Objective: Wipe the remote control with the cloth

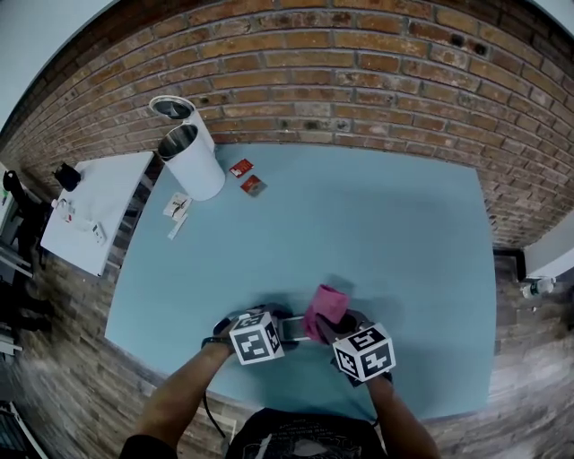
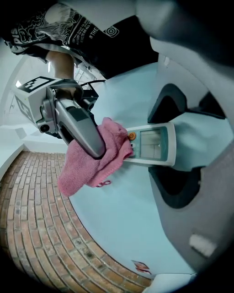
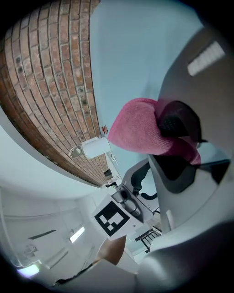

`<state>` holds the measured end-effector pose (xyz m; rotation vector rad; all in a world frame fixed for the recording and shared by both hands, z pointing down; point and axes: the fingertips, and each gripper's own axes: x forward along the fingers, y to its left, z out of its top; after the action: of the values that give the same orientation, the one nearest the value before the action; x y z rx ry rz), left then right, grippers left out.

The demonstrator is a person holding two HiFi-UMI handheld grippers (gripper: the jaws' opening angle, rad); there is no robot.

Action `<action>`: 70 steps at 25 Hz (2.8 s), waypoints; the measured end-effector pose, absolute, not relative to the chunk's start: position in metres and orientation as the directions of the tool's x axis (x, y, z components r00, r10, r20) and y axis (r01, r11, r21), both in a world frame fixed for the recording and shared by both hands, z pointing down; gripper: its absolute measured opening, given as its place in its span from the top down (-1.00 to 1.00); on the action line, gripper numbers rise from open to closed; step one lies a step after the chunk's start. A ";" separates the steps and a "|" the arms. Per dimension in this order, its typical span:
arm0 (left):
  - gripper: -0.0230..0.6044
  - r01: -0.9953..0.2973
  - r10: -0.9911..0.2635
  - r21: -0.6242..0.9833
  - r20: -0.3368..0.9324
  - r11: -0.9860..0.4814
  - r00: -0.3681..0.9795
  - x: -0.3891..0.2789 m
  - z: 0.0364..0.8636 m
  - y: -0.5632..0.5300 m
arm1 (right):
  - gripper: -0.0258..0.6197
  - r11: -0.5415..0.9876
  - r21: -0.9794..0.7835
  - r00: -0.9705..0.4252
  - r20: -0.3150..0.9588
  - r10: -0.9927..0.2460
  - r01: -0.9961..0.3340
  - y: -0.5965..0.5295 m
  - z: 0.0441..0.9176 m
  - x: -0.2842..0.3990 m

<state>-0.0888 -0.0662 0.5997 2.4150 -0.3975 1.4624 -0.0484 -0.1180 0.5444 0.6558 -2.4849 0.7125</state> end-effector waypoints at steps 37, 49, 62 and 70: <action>0.03 -0.405 -0.049 0.104 0.936 -0.909 0.349 -0.090 0.601 -0.065 | 0.72 0.567 -0.357 -0.657 0.551 -0.514 -0.742 -0.173 0.556 0.032; 0.03 -0.396 -0.013 0.121 0.948 -0.910 0.319 -0.091 0.604 -0.063 | 0.72 0.559 -0.336 -0.639 0.557 -0.531 -0.758 -0.147 0.551 0.037; 0.03 -0.397 -0.047 0.109 0.930 -0.911 0.363 -0.090 0.602 -0.065 | 0.72 0.441 -0.330 -0.550 0.542 -0.636 -0.835 -0.119 0.543 0.049; 0.03 -0.399 -0.046 0.107 0.933 -0.911 0.357 -0.091 0.604 -0.063 | 0.72 0.315 -0.386 -0.487 0.526 -0.697 -0.867 -0.099 0.543 0.045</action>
<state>-0.0908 -0.0627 0.6042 2.3083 -0.3936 1.5711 0.0452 -0.0985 0.5431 1.4181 -2.3213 0.9338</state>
